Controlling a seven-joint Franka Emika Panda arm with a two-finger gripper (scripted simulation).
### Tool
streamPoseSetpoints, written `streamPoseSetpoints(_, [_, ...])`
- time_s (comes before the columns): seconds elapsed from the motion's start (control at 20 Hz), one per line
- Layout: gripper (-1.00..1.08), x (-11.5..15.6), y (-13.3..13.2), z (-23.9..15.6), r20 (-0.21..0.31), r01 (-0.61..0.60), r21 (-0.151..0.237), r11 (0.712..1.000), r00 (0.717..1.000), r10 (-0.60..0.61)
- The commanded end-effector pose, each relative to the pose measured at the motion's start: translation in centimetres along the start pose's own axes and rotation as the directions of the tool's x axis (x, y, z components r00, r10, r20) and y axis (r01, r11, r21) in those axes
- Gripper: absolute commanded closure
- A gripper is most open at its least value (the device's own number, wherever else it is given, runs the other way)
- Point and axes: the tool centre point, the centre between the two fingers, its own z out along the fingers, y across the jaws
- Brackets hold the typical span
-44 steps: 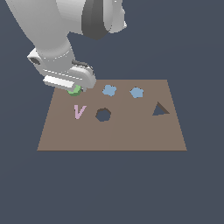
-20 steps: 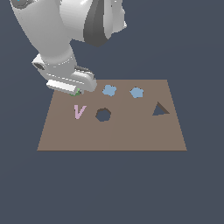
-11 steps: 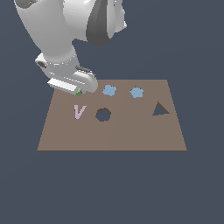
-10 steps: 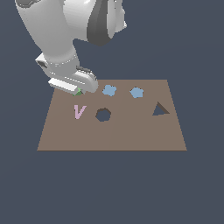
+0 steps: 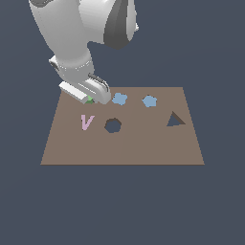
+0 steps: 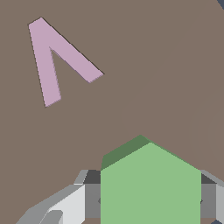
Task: Insert a designated object into the corresponding slot on a board.
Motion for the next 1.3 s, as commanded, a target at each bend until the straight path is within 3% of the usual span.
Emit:
streamPoseSetpoints(0.0, [1.08,-0.4,-0.6,-0.1,0.000,-0.072,0.000,0.997,0.997,0.072])
streamPoseSetpoints(0.3, [1.08,-1.3,-2.3,-0.2,-0.001,-0.269,0.001,0.963,0.963,0.269])
streamPoseSetpoints(0.6, [1.08,-1.8,-4.3,-0.3,0.000,-0.461,0.001,0.887,0.887,0.461])
streamPoseSetpoints(0.9, [1.08,-1.9,-6.4,-0.4,0.000,-0.633,0.001,0.774,0.774,0.633])
streamPoseSetpoints(1.25, [1.08,-1.5,-8.8,-0.5,0.000,-0.801,0.002,0.598,0.598,0.801])
